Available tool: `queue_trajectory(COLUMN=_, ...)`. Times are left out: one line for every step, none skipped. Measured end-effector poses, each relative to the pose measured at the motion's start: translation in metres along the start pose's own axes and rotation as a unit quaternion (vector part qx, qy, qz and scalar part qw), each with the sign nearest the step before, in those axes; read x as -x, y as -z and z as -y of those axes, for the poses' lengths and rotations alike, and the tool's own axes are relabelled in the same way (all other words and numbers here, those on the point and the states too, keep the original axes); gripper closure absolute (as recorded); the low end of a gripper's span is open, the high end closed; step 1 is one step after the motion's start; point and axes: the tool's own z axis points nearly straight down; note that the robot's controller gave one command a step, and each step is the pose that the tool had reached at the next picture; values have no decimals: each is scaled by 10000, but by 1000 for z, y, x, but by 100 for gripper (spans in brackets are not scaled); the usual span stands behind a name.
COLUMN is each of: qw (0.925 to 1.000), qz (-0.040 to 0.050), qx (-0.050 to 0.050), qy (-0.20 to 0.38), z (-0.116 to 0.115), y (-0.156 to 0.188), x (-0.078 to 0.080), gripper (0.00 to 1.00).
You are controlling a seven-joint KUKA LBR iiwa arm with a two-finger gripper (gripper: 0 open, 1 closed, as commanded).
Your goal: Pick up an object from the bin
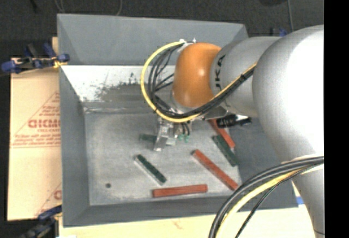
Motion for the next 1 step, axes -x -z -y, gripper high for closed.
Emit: queue_trajectory(qw=10000, qz=8, qx=5, qy=2, z=0, y=19, x=1, gripper=100)
